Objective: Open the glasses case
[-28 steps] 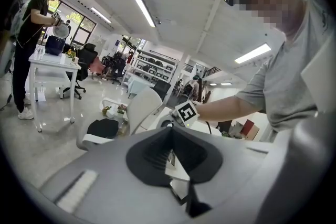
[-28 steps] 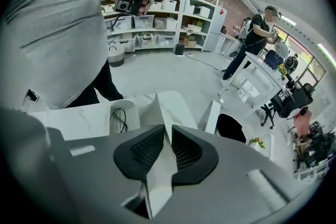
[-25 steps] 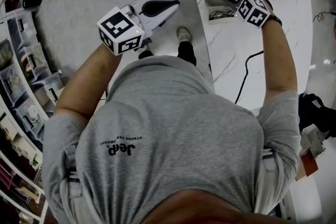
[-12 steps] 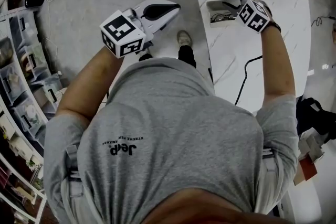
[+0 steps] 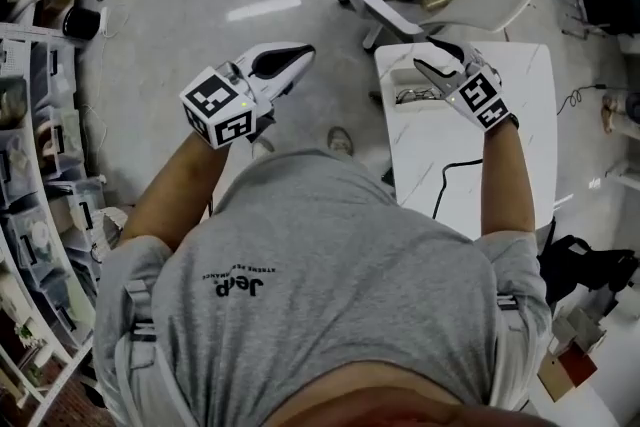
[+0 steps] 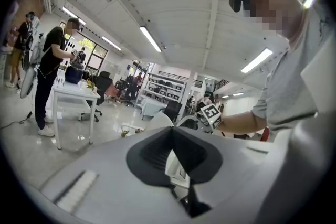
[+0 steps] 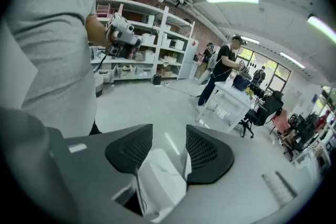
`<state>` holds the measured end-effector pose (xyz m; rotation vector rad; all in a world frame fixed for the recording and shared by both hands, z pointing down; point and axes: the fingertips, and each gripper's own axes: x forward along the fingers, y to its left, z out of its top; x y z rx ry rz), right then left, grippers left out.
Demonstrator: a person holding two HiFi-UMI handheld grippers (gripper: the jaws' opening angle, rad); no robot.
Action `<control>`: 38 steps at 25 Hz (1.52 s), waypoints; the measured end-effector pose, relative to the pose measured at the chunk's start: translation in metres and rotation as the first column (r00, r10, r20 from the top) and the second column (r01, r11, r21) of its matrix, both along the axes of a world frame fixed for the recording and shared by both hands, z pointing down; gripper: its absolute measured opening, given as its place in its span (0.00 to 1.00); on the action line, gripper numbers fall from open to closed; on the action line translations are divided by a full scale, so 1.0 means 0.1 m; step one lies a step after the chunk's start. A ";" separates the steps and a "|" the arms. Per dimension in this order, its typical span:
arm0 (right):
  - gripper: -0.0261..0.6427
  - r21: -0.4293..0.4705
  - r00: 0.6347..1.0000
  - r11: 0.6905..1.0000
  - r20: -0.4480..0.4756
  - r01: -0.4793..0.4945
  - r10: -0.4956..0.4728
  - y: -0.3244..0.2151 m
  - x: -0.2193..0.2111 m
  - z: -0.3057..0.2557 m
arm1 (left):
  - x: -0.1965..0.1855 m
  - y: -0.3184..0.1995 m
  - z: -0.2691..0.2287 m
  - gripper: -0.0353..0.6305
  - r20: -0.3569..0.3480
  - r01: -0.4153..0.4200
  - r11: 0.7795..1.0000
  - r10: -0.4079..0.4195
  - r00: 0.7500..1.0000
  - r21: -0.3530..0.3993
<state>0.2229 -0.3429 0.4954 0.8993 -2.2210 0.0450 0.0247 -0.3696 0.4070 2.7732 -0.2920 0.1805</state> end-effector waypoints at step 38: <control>0.04 0.215 0.761 0.977 0.634 -0.005 -0.136 -0.71 -2.85 -2.30 | -3.27 -0.07 -1.54 0.12 -0.203 0.643 0.749 -0.612 0.764 0.163</control>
